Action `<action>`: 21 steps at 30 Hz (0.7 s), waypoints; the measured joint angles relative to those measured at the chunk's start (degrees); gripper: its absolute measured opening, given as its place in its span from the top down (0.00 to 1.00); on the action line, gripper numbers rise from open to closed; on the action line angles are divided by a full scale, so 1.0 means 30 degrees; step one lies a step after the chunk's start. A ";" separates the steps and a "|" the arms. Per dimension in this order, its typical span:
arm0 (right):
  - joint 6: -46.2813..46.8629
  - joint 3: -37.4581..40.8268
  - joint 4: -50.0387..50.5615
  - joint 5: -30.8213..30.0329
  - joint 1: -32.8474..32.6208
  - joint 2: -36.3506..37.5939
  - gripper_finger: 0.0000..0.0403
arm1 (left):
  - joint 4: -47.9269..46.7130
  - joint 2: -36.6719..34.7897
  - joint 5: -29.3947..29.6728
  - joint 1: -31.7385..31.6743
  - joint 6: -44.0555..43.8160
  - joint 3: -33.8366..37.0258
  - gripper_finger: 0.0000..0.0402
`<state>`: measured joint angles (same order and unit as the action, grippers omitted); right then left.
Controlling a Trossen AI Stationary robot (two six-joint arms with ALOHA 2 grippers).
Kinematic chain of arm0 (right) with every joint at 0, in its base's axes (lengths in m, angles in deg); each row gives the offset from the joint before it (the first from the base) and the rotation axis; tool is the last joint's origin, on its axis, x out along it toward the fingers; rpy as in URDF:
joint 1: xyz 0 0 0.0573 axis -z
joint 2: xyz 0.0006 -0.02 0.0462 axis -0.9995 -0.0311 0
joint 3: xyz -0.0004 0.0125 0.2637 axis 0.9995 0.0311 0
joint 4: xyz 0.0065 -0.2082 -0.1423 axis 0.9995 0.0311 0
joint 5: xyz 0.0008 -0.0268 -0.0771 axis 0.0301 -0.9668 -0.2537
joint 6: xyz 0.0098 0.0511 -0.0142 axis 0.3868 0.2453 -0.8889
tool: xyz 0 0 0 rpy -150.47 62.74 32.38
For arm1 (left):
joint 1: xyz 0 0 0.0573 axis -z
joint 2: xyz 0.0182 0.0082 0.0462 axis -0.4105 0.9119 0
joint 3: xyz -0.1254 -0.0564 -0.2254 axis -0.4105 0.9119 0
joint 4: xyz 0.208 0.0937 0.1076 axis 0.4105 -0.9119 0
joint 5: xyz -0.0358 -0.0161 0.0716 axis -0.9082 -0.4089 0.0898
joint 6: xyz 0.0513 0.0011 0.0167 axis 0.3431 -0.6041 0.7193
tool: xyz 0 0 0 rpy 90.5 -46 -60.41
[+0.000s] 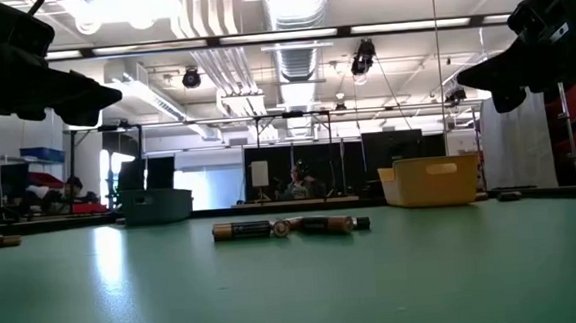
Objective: Sort batteries
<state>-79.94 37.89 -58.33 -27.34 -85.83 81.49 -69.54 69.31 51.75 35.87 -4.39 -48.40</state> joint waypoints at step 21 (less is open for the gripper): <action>-0.4423 0.0000 -0.2100 -0.0680 0.0011 -0.0080 0.97 | 0.0000 0.0001 -0.0007 -0.0003 0.0002 0.0003 0.51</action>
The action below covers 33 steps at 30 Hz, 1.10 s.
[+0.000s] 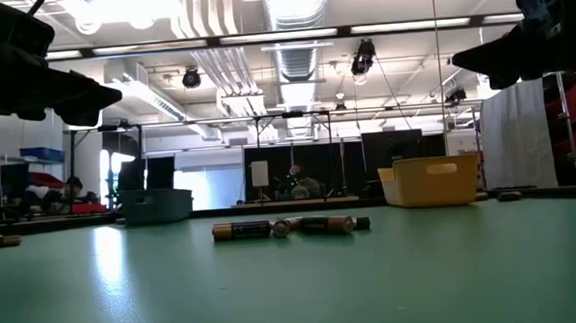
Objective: Sort batteries
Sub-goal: Move the yellow bin to the top center of the table
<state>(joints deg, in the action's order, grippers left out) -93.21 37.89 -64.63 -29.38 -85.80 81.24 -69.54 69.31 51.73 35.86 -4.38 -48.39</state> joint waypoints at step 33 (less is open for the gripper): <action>1.2746 -0.7069 -0.5106 -0.6806 0.0279 -1.3574 0.97 | 0.0034 0.0158 0.2795 -0.0025 0.0749 -0.0002 0.51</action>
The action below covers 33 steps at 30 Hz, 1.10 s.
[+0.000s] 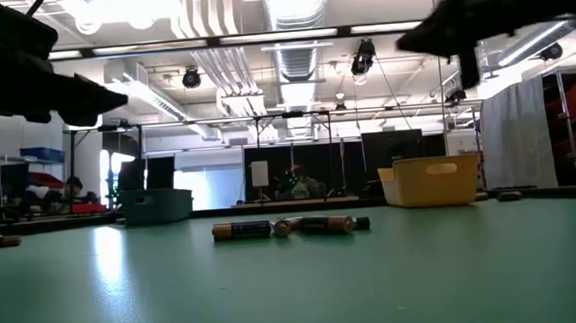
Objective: Sort batteries
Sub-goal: Move the yellow bin to the top center of the table
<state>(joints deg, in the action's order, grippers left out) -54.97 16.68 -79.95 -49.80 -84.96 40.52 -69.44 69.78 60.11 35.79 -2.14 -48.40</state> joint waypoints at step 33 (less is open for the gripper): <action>-1.1529 -1.5874 2.5126 0.8791 0.9054 -1.7068 0.58 | 0.4680 0.0370 0.3405 -0.0015 -1.5551 0.0006 0.51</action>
<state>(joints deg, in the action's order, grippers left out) -89.56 -30.94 -4.57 -23.42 -57.80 -10.68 -55.40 70.89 70.33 35.74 -48.79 -48.38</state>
